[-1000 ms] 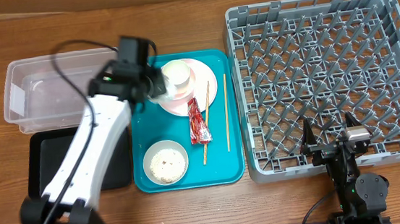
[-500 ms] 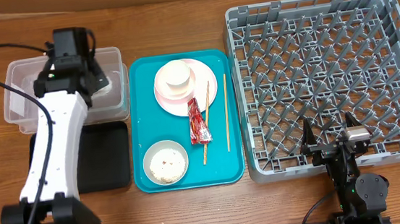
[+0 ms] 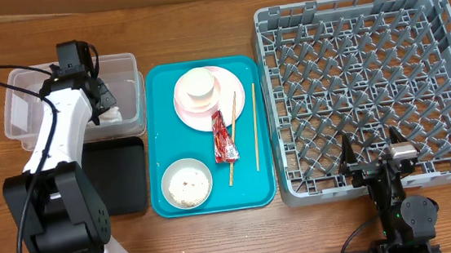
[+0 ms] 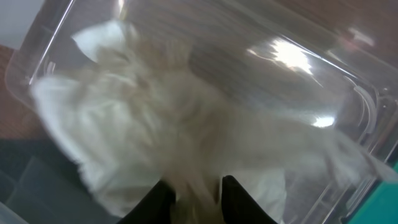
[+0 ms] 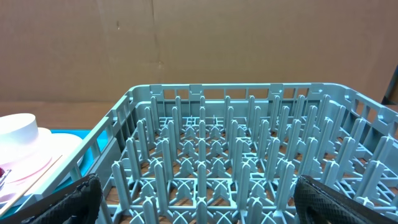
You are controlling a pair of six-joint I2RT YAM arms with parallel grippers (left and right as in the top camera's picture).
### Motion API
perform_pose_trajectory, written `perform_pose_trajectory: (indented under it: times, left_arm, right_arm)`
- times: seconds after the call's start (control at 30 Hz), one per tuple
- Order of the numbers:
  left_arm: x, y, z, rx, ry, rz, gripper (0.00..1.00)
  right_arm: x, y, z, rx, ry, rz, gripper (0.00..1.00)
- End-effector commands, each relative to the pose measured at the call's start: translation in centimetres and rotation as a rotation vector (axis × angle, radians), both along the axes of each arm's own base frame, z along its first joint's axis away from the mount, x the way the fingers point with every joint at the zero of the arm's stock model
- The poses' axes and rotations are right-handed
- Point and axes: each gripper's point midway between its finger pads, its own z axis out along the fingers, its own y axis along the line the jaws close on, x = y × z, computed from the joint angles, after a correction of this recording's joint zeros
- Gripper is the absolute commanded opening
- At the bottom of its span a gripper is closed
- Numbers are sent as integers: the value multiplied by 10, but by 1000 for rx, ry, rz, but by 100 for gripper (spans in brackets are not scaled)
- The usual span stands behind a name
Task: Sort waste into correct bins and load items into the dishwasher
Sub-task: 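Carry the tissue left and release it into the clear bin, then reach the left gripper to the red wrapper and grasp it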
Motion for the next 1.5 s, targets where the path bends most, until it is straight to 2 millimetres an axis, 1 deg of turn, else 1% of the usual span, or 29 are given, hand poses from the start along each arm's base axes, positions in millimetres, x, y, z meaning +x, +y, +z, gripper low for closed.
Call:
perform_pose_trajectory:
  times: [0.0,0.03,0.07,0.1,0.2,0.33,0.37,0.43,0.47,0.5,0.53,0.57,0.6,0.63,0.77,0.83,0.87,0.97,1.07,1.27,1.33,1.37,1.47]
  left_arm:
    - [1,5,0,-4,-5,11,44]
    - [1,4,1,-6,-6,9,54]
    - [1,4,2,-4,-6,2,61]
    - [1,4,4,-2,-8,-1,64]
    - [2,3,20,-4,-30,-8,68]
    - [1,-6,59,-38,-87,-28,69]
    - [-1,-15,73,-80,-110,-50,69]
    - [-6,-36,94,-182,-141,-101,69]
    - [-12,-55,107,-272,-159,-146,69]
    - [-18,-69,115,-341,-166,-179,69]
    - [-28,-86,122,-421,-163,-223,62]
    - [-36,-96,126,-467,-152,-260,62]
    - [-47,-108,130,-515,-131,-304,57]
    - [-55,-116,130,-544,-107,-333,51]
    - [-81,-146,120,-617,3,-466,42]
    - [-92,-160,111,-623,58,-528,10]
    - [-95,-166,107,-624,76,-546,4]
    - [-108,-192,90,-635,142,-609,4]
    - [-117,-213,76,-641,181,-654,4]
    - [-127,-260,51,-639,206,-761,21]
    - [-130,-273,46,-633,207,-781,24]
    - [-131,-278,43,-619,208,-778,24]
    - [-130,-285,36,-544,205,-749,26]
  right_arm:
    - [0,0,-1,0,-9,2,100]
    - [0,0,-1,0,-9,2,100]
    - [0,0,-1,0,-9,2,100]
    - [0,0,-1,0,-9,2,100]
    - [0,0,-1,0,-9,2,100]
    - [0,0,-1,0,-9,2,100]
    - [0,0,-1,0,-9,2,100]
    - [0,0,-1,0,-9,2,100]
    - [0,0,-1,0,-9,2,100]
    - [0,0,-1,0,-9,2,100]
    - [0,0,-1,0,-9,2,100]
    - [0,0,-1,0,-9,2,100]
    - [0,0,-1,0,-9,2,100]
    - [0,0,-1,0,-9,2,100]
    - [0,0,-1,0,-9,2,100]
    - [0,0,-1,0,-9,2,100]
    - [0,0,-1,0,-9,2,100]
    - [0,0,-1,0,-9,2,100]
    - [0,0,-1,0,-9,2,100]
    - [0,0,-1,0,-9,2,100]
    - [0,0,-1,0,-9,2,100]
    - [0,0,-1,0,-9,2,100]
    - [0,0,-1,0,-9,2,100]
